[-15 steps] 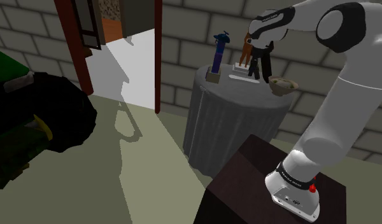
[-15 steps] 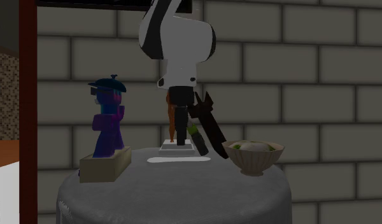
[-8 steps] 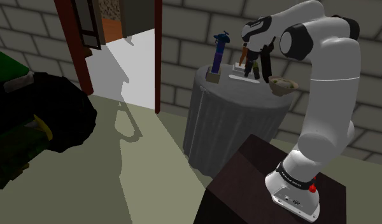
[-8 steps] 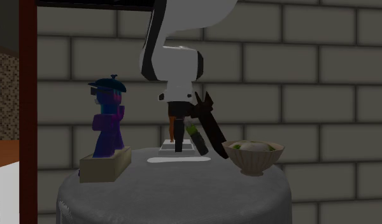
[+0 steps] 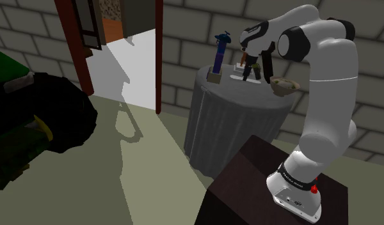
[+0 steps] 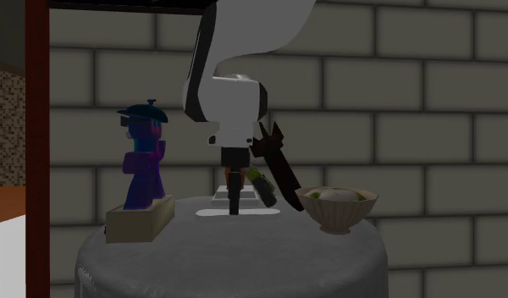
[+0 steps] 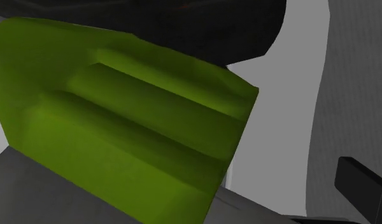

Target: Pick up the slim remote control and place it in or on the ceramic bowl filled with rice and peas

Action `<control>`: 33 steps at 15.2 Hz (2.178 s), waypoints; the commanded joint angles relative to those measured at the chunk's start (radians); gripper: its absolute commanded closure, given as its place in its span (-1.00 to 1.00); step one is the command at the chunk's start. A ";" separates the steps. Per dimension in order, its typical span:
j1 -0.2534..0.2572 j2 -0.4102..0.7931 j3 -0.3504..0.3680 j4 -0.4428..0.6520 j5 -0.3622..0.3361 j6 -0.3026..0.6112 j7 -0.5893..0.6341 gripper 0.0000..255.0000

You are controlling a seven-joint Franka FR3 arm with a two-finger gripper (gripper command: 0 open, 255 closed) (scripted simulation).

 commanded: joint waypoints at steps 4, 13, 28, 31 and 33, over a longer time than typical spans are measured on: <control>-0.006 0.011 -0.002 -0.013 0.000 0.003 0.001 -1.00; -0.010 0.023 0.002 0.011 0.003 -0.010 0.006 1.00; -0.006 -0.029 -0.019 0.081 -0.031 -0.123 0.024 1.00; -0.009 -0.036 -0.022 0.113 -0.037 -0.160 0.029 1.00; -0.011 -0.039 -0.024 0.136 -0.040 -0.185 0.032 1.00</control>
